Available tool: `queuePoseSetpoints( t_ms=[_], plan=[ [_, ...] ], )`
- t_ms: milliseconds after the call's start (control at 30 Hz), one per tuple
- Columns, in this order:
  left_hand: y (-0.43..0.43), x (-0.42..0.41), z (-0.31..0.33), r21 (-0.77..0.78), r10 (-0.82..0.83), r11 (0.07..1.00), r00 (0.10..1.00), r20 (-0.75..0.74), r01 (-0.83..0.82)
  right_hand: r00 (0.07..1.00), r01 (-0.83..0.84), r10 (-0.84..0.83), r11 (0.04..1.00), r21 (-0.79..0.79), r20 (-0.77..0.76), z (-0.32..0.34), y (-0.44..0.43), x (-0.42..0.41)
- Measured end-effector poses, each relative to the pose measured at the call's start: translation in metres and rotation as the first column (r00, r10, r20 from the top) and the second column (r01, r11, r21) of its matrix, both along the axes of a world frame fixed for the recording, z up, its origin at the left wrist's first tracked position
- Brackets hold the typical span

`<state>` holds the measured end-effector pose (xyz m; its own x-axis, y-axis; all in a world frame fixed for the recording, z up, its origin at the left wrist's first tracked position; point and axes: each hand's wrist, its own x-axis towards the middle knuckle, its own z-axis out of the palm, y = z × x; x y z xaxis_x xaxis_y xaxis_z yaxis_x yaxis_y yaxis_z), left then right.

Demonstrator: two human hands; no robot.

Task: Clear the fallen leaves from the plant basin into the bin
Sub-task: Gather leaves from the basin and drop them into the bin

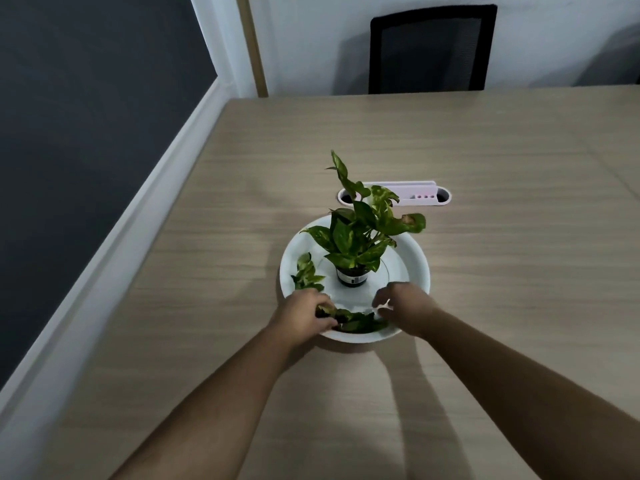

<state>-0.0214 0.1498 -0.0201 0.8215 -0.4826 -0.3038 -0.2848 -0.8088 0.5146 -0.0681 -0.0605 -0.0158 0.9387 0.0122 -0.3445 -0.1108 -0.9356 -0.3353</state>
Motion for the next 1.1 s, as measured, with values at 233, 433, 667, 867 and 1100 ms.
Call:
queuePoseSetpoints(
  t_ms=[233,433,667,867,1100],
  plan=[
    [-0.021,0.016,-0.009,0.197,-0.162,0.968,0.987,0.02,0.155,0.988,-0.137,0.125,0.98,-0.143,-0.093,-0.012,0.032,0.014],
    [-0.027,0.019,-0.021,0.149,-0.189,0.972,0.981,0.05,0.18,0.992,-0.08,0.077,0.996,-0.031,-0.1,-0.022,0.03,0.017],
    [-0.024,0.019,-0.018,-0.001,0.002,1.0,1.0,0.013,-0.002,0.999,0.044,-0.043,0.998,0.055,-0.005,-0.014,0.02,0.02],
    [-0.017,0.012,0.005,-0.041,0.13,0.991,0.991,0.043,-0.129,0.995,0.046,-0.055,0.994,0.099,0.085,0.006,0.021,0.014],
    [0.03,-0.029,0.049,-0.133,0.417,0.907,0.897,0.146,-0.4,0.971,-0.189,0.168,0.975,0.115,0.173,0.033,0.066,0.002]
  ],
)
